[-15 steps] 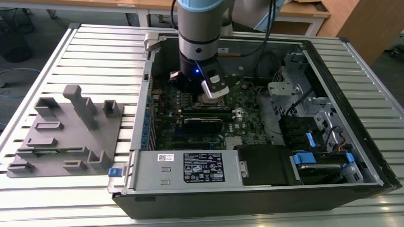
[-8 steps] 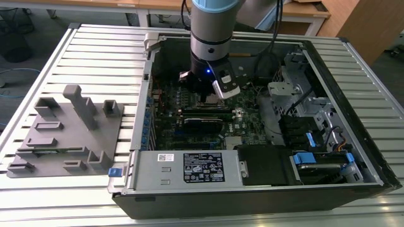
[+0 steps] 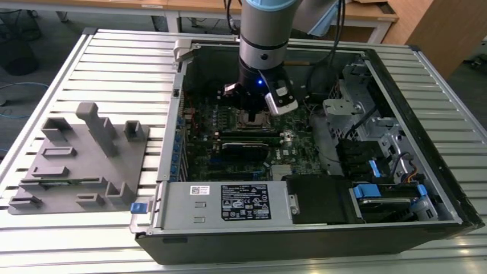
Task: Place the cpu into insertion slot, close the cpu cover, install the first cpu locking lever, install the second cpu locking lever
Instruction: 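Install the second cpu locking lever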
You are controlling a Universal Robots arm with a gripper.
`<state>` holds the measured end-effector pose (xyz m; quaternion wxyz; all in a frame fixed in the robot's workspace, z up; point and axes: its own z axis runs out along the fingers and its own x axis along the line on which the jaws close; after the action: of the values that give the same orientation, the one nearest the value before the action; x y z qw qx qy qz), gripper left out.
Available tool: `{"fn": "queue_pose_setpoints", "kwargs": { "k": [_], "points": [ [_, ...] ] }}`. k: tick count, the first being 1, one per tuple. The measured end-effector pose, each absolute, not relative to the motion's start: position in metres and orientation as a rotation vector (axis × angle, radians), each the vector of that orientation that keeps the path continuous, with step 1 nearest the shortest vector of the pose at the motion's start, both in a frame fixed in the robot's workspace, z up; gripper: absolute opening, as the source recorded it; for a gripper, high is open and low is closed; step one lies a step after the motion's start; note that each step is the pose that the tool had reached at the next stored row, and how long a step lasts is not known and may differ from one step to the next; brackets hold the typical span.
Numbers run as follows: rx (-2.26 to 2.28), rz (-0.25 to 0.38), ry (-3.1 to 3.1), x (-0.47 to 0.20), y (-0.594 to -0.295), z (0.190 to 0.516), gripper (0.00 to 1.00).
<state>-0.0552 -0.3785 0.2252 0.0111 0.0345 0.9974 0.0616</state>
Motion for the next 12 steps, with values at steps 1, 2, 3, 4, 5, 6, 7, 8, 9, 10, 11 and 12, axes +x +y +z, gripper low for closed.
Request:
{"fn": "queue_pose_setpoints", "kwargs": {
  "k": [1,2,3,4,5,6,7,8,9,10,11,12],
  "points": [
    [0.108,0.186,3.112,-0.055,-0.376,0.225,0.11],
    [0.108,0.179,3.112,-0.054,-0.373,0.225,0.11],
    [0.107,0.173,3.112,-0.054,-0.37,0.225,0.11],
    [0.107,0.166,3.113,-0.054,-0.367,0.225,0.11],
    [0.107,0.16,3.113,-0.053,-0.365,0.225,0.11],
    [0.107,0.154,3.113,-0.053,-0.362,0.225,0.11],
    [0.107,0.149,3.113,-0.052,-0.36,0.225,0.11],
    [0.107,0.145,3.113,-0.051,-0.359,0.225,0.11],
    [0.107,0.142,3.113,-0.05,-0.358,0.225,0.11],
    [0.107,0.14,3.113,-0.049,-0.358,0.225,0.11],
    [0.107,0.137,3.113,-0.049,-0.358,0.225,0.11],
    [0.107,0.134,3.114,-0.048,-0.358,0.225,0.11]
  ]
}}
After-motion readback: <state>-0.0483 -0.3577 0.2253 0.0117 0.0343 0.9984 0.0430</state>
